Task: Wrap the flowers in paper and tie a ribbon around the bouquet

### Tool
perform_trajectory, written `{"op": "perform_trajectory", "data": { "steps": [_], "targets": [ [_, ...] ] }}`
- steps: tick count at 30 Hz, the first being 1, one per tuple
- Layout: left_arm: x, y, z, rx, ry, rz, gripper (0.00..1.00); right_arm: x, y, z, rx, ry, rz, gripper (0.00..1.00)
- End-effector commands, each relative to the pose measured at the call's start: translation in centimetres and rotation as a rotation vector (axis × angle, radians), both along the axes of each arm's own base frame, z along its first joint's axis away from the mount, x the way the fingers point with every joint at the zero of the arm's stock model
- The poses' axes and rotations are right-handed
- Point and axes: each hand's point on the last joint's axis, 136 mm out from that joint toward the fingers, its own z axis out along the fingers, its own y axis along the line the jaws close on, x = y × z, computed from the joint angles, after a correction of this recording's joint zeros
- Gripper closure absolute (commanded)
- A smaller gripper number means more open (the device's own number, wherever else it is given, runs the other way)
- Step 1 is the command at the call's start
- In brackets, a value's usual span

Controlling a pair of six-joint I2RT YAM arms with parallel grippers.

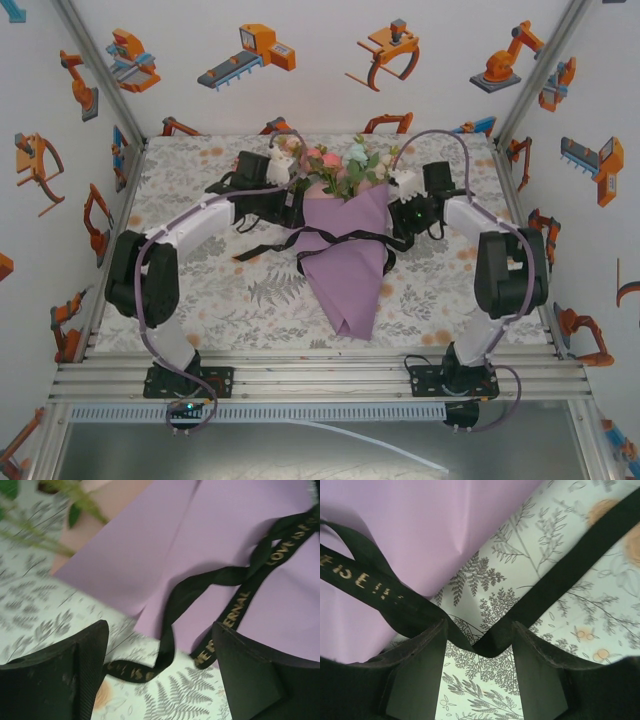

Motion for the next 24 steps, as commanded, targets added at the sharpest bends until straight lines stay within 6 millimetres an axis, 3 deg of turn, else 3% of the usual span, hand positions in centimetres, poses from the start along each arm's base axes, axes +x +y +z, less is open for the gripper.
{"op": "perform_trajectory", "data": {
  "steps": [1,5,9,11,20,24],
  "targets": [
    [-1.7,-4.1,1.0,-0.004,-0.033,-0.200,0.21,-2.2,0.7,-1.3,0.012,0.122,0.110,0.48],
    [-1.7,-7.2,0.7,-0.011,-0.011,-0.309,0.17,-1.0,0.2,-2.6,-0.025,0.129,0.089,0.55],
    [-1.6,-8.9,-0.3,0.021,-0.012,-0.385,0.12,-0.3,-0.1,-2.5,-0.040,0.118,0.079,0.91],
    [-1.8,-9.5,-0.4,0.008,-0.004,-0.420,0.11,-0.2,0.2,-1.5,-0.019,0.096,0.085,1.00],
    [-3.0,-14.0,-1.0,-0.081,0.004,-0.524,0.15,0.0,2.7,7.4,0.213,-0.090,0.047,1.00],
    [-3.2,-15.2,-2.0,-0.122,0.052,-0.527,0.20,0.3,3.4,9.9,0.293,-0.151,0.029,1.00]
  ]
}}
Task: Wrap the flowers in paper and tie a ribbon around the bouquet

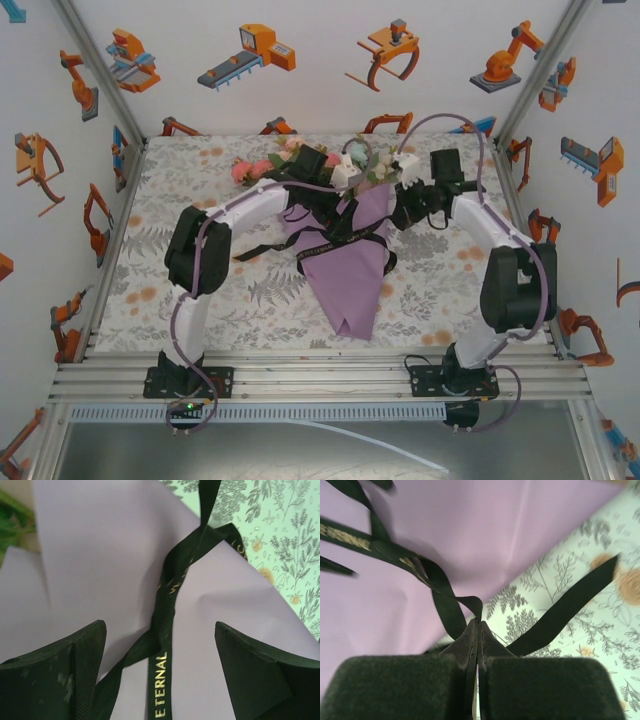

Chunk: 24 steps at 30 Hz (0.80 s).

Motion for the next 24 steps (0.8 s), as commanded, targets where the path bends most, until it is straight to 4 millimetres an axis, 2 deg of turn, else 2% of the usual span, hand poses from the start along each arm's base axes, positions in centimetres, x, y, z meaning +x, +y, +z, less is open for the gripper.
{"op": "perform_trajectory", "data": {
  "steps": [1,6,9,13,14,17,18,21,24],
  "targets": [
    [-0.4,-1.3,0.0,-0.059,0.060,-0.032,0.20,0.5,0.9,1.9,0.124,-0.031,-0.029,1.00],
    [-0.6,-1.6,-1.9,-0.029,0.069,-0.032,0.20,1.8,1.4,3.4,0.205,-0.082,-0.067,1.00],
    [-0.9,-1.8,-2.5,-0.031,0.088,-0.040,0.26,2.5,1.6,3.5,0.229,-0.079,-0.084,1.00],
    [-1.5,-1.9,-3.3,-0.020,0.092,-0.044,0.51,3.2,1.9,4.1,0.286,-0.091,-0.108,1.00],
    [-1.5,-2.0,-3.2,-0.025,0.100,-0.043,0.60,3.4,1.9,4.3,0.302,-0.095,-0.116,1.00],
    [-2.0,-1.9,-1.9,-0.058,0.105,-0.040,0.93,4.0,2.0,5.1,0.348,-0.109,-0.143,1.00],
    [-2.2,-1.7,-1.3,-0.070,0.101,-0.036,1.00,4.2,2.0,5.3,0.360,-0.114,-0.154,1.00],
    [-3.1,-1.0,1.8,-0.135,0.067,-0.027,1.00,4.7,2.7,5.1,0.380,-0.127,-0.180,1.00],
    [-4.0,-0.3,4.1,-0.190,0.036,-0.017,1.00,4.5,4.8,4.4,0.409,-0.101,-0.156,1.00]
  ]
}}
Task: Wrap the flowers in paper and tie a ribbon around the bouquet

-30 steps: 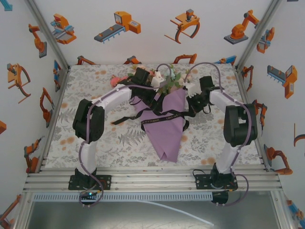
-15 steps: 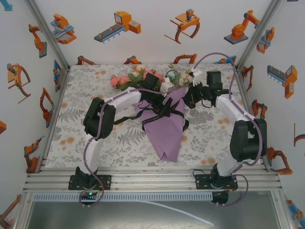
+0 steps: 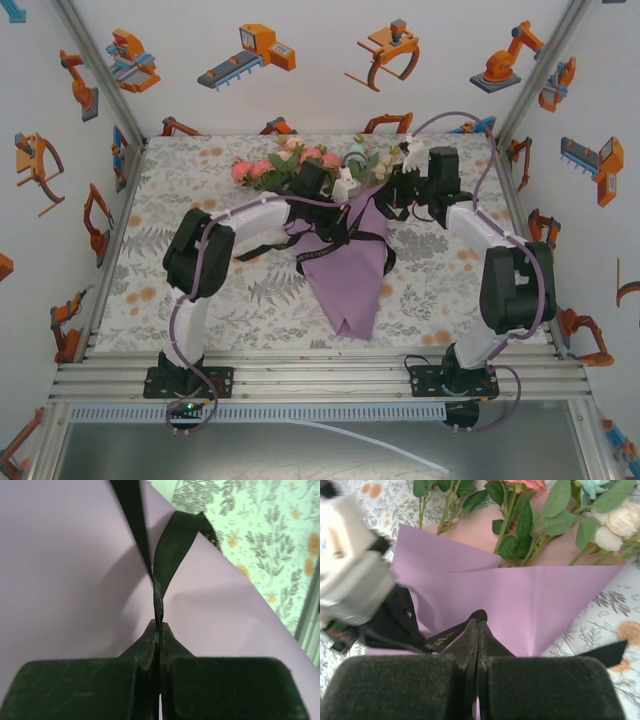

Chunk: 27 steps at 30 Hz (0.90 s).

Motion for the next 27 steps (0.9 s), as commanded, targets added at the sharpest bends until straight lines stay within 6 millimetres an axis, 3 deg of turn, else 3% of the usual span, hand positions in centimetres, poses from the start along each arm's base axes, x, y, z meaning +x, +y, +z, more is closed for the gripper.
{"op": "perform_trajectory", "data": {
  "steps": [1,3,6,8,10,16,23,27],
  "targets": [
    [-0.9,0.0,5.8,-0.128,-0.068,-0.001,1.00,0.6,2.2,0.5,0.054,-0.033,0.006,1.00],
    [-1.2,0.4,6.4,-0.136,-0.072,-0.001,1.00,-0.3,3.4,-1.6,0.034,0.003,0.016,1.00],
    [-1.5,0.4,7.4,-0.162,-0.085,0.002,1.00,-3.8,5.7,-4.7,0.010,0.051,0.110,0.89],
    [-1.3,0.4,7.7,-0.170,-0.090,0.008,1.00,-6.2,6.3,-4.5,0.090,0.088,0.168,0.78],
    [-1.2,0.4,7.9,-0.175,-0.094,0.010,1.00,-7.5,5.1,-3.8,0.107,0.105,0.144,0.72],
    [-0.8,0.1,7.9,-0.185,-0.087,0.013,1.00,-7.5,0.3,-1.4,0.038,0.196,-0.014,0.67],
    [-0.4,-0.3,8.3,-0.215,-0.075,0.026,1.00,-9.6,0.0,-0.4,0.106,0.216,-0.062,0.68],
    [0.3,-0.4,7.9,-0.216,-0.056,0.042,1.00,-13.1,1.2,0.1,0.099,0.108,-0.070,0.69]
  ]
}}
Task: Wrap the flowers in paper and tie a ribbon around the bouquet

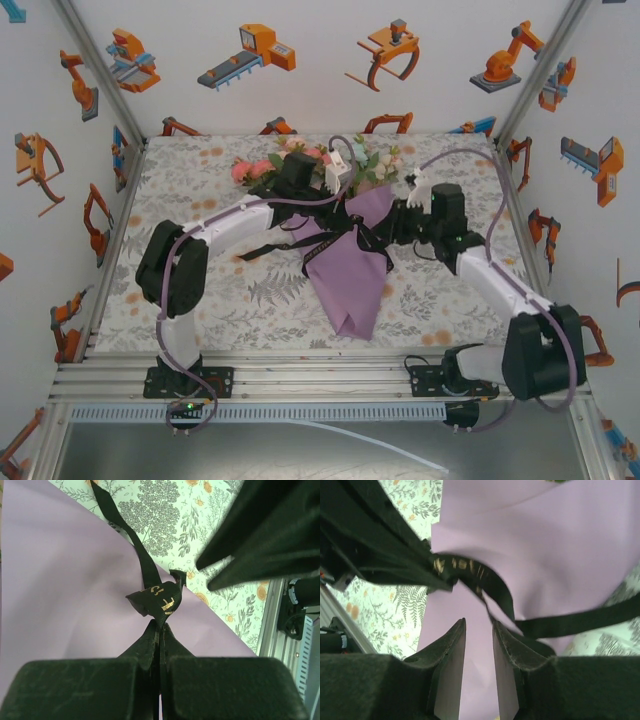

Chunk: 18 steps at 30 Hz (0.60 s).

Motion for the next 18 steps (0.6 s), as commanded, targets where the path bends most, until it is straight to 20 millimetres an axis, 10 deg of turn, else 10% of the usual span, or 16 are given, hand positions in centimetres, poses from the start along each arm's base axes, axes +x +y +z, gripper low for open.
{"op": "perform_trajectory", "data": {
  "steps": [1,18],
  "targets": [
    [0.8,-0.5,0.4,-0.038,0.019,-0.002,1.00,-2.7,1.4,0.3,-0.002,-0.075,-0.016,0.69],
    [1.2,-0.6,0.1,-0.090,0.085,0.006,1.00,3.5,4.1,-4.9,-0.315,-0.473,-0.186,0.46]
  ]
}}
